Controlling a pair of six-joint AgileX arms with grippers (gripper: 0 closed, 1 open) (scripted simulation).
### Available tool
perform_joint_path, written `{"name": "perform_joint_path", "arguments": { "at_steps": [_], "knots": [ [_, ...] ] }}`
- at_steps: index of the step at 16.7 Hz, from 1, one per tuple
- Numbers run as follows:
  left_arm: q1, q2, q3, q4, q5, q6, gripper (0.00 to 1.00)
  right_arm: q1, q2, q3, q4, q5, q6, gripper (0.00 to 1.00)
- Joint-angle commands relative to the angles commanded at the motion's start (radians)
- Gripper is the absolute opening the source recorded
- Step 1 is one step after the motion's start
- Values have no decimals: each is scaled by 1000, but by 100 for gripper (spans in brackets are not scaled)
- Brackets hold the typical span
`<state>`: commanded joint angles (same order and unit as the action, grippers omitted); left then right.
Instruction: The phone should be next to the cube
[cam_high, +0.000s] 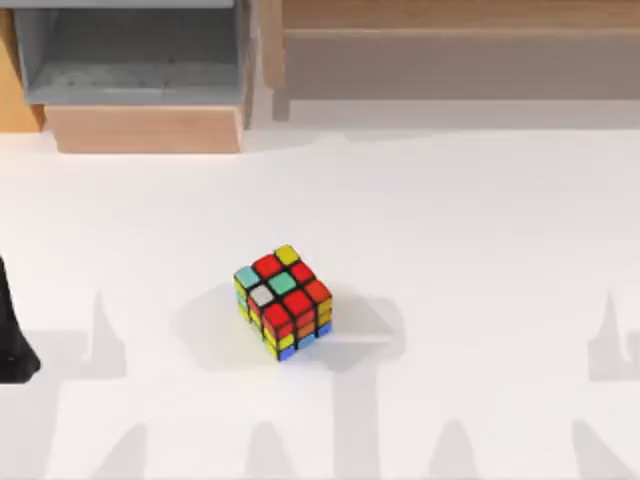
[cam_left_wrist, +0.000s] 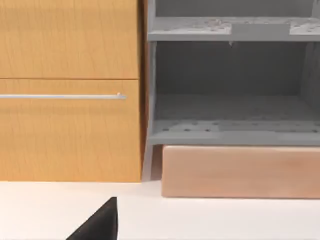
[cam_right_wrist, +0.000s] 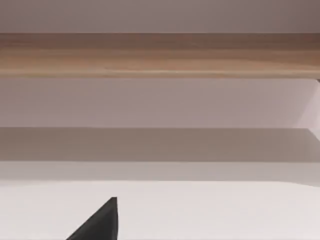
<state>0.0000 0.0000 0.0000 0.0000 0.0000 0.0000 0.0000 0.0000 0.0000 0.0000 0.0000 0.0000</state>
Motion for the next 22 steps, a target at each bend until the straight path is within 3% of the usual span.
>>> {"name": "perform_joint_path", "arguments": {
  "at_steps": [7,17,22],
  "knots": [
    [0,0,0,0,0,0,100,-105,162,102,-116,0,-87,100],
    [0,0,0,0,0,0,100,-518,1035,496,-609,-13,-441,100],
    [0,0,0,0,0,0,100,-675,1329,655,-786,-17,-576,100]
  ]
}}
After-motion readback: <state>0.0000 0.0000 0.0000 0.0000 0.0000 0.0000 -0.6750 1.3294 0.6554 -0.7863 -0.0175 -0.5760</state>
